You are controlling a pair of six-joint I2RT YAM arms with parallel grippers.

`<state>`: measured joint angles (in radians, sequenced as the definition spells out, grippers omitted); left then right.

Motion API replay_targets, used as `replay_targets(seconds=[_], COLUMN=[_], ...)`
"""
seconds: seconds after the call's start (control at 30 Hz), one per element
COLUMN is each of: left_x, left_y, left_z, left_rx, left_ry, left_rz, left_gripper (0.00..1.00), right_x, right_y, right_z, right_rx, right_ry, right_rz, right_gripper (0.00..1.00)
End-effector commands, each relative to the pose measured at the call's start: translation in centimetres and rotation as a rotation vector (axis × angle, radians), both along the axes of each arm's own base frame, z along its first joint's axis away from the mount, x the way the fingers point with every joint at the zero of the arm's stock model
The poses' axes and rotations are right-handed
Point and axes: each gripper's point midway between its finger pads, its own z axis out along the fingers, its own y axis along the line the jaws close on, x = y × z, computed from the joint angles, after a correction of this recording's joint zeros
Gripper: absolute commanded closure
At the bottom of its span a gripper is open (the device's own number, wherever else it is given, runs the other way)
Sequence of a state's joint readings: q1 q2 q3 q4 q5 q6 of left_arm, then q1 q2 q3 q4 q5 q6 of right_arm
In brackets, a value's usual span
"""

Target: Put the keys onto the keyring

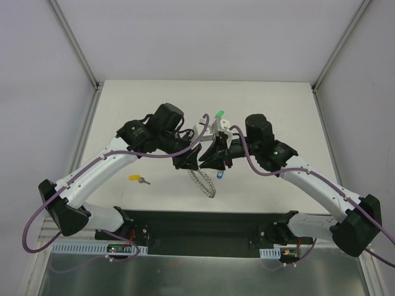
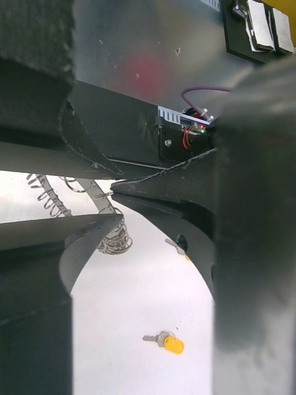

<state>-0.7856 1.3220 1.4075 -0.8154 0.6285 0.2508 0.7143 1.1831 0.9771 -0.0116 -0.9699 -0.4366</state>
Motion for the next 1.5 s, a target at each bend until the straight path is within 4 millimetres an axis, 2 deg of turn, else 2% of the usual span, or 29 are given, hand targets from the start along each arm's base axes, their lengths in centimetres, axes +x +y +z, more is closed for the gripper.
replay_targets(seconds=[0.0, 0.37, 0.53, 0.7, 1.13, 1.47], left_x=[-0.6, -0.1, 0.0, -0.2, -0.7, -0.7], left_y=[-0.7, -0.3, -0.2, 0.0, -0.4, -0.5], left_z=[3.0, 3.7, 3.7, 4.2, 5.0, 4.6], left_rx=[-0.090, -0.097, -0.117, -0.146, -0.184, -0.177], left_ry=[-0.039, -0.091, -0.112, -0.124, -0.115, -0.095], left_rz=[-0.050, -0.019, -0.009, -0.013, -0.048, -0.046], left_gripper=[1.00, 1.00, 1.00, 1.00, 1.00, 1.00], right_x=[-0.4, -0.7, -0.7, 0.2, -1.0, -1.5], right_y=[0.5, 0.4, 0.2, -0.5, -1.0, -0.5], right_z=[0.9, -0.4, 0.1, 0.9, 3.4, 3.7], right_rx=[0.019, -0.008, 0.008, 0.048, 0.100, 0.104], right_ry=[-0.034, -0.006, -0.026, -0.032, -0.071, -0.071], right_rz=[0.057, 0.067, 0.041, -0.028, 0.012, 0.044], right_gripper=[0.69, 0.71, 0.71, 0.71, 0.71, 0.72])
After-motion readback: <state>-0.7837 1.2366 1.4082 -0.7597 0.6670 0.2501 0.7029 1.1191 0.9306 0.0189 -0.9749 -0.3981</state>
